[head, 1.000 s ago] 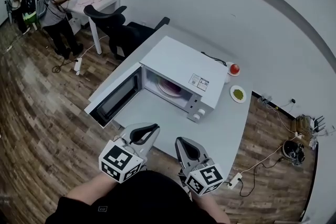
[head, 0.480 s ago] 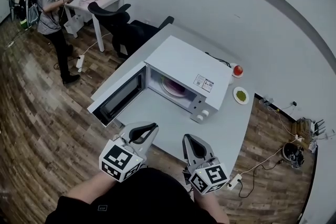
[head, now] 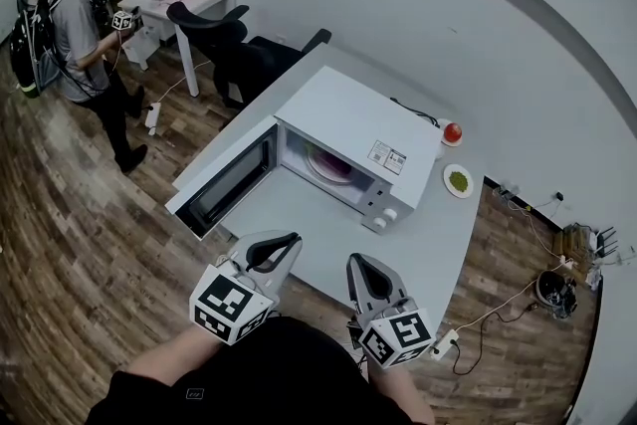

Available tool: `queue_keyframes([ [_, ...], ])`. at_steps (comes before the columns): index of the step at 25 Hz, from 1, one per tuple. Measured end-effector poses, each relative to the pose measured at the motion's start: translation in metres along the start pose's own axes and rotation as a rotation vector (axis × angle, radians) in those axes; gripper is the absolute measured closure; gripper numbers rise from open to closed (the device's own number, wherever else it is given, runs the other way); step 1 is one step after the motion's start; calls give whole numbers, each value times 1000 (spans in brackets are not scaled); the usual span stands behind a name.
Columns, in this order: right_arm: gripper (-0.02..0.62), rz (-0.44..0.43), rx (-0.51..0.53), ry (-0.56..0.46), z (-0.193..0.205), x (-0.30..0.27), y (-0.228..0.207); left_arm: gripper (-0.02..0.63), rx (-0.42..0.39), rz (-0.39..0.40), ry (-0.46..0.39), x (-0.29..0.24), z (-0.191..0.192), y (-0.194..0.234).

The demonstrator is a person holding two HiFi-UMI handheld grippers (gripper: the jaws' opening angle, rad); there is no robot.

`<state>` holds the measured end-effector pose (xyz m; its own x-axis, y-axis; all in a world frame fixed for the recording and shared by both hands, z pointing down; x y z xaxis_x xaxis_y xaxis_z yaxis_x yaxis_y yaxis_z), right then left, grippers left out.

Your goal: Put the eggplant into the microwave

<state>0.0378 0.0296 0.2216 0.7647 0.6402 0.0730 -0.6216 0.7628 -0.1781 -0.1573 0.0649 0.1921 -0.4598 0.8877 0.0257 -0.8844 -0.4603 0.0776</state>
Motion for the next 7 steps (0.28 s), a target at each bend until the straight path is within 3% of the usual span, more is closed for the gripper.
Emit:
queue_keyframes([
  [7, 583, 8, -9, 4, 0, 4, -3, 580, 3, -3, -3, -1, -1, -3],
])
Point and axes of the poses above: the fingertips, and each gripper's own axes: x backward along the fingers, y to its left, z out of its underside, the point moved 8 cm from there along x, backward along the fingers, and after that the axes turned 13 degrees about -y, right-handed, at the moved point
